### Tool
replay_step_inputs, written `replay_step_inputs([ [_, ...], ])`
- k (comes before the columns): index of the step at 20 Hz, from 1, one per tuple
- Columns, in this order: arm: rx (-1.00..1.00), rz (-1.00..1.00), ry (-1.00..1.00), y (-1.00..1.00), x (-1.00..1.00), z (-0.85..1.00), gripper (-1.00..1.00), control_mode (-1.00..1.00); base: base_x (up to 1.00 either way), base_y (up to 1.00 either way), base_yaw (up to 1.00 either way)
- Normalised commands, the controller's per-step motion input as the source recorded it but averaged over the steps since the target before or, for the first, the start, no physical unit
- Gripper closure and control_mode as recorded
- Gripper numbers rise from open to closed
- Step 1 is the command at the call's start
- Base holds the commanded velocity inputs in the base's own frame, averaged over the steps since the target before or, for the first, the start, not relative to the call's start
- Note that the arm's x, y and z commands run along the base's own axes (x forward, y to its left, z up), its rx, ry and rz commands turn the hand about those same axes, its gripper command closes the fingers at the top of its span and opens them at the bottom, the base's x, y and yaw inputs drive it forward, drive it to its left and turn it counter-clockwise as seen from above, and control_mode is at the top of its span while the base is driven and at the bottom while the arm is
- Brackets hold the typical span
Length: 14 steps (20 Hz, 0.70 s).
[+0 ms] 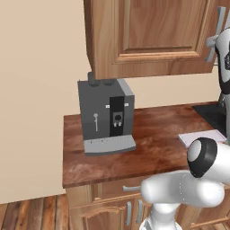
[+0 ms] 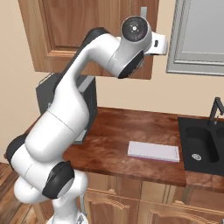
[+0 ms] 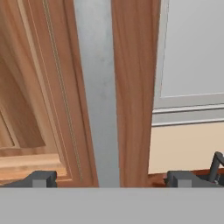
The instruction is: Open the cabinet. Pick the dish brush and place it next to the sink. Then close the cabinet.
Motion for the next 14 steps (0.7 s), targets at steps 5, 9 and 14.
replay_step_inputs([
  [5, 0.0, 0.0, 0.0, 0.0, 0.0, 0.0, -1.0, -1.0, 0.0, 0.0, 0.0],
  [9, 0.0, 0.0, 0.0, 0.04, 0.04, -0.02, -1.0, -1.0, 0.0, 0.0, 0.0],
  [14, 0.0, 0.0, 0.0, 0.07, 0.08, -0.06, -1.0, -1.0, 0.0, 0.0, 0.0],
])
